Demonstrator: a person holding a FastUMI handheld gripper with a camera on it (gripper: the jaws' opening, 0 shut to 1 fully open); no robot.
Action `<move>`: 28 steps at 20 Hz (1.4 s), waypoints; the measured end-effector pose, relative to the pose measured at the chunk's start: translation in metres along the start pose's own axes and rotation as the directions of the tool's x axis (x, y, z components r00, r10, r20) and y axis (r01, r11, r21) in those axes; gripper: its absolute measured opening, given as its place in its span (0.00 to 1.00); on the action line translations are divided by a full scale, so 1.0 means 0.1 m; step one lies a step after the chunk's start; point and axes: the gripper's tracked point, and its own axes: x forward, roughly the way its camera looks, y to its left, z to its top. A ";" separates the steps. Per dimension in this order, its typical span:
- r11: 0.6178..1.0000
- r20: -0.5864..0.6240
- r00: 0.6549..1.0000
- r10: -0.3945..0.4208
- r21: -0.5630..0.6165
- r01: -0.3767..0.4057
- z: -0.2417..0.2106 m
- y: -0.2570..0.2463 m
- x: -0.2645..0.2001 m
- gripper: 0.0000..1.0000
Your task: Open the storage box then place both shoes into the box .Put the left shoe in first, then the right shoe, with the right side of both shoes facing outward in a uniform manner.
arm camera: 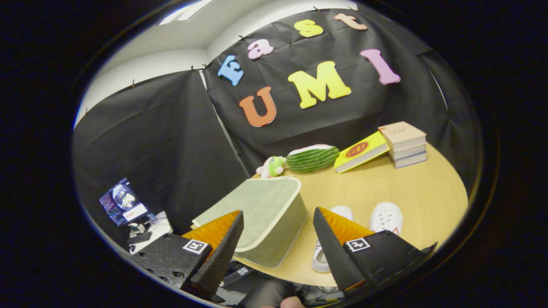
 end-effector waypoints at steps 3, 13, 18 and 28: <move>0.990 -0.055 0.994 0.092 0.109 -0.085 -0.15 0.09 0.20 1.00; 0.933 -0.150 0.966 0.210 0.326 -0.152 -0.48 0.13 0.67 0.89; 0.892 -0.155 0.951 0.269 0.412 -0.186 -0.49 0.22 0.74 0.56; 0.911 -0.089 0.945 0.316 0.308 -0.276 0.13 0.81 0.69 0.07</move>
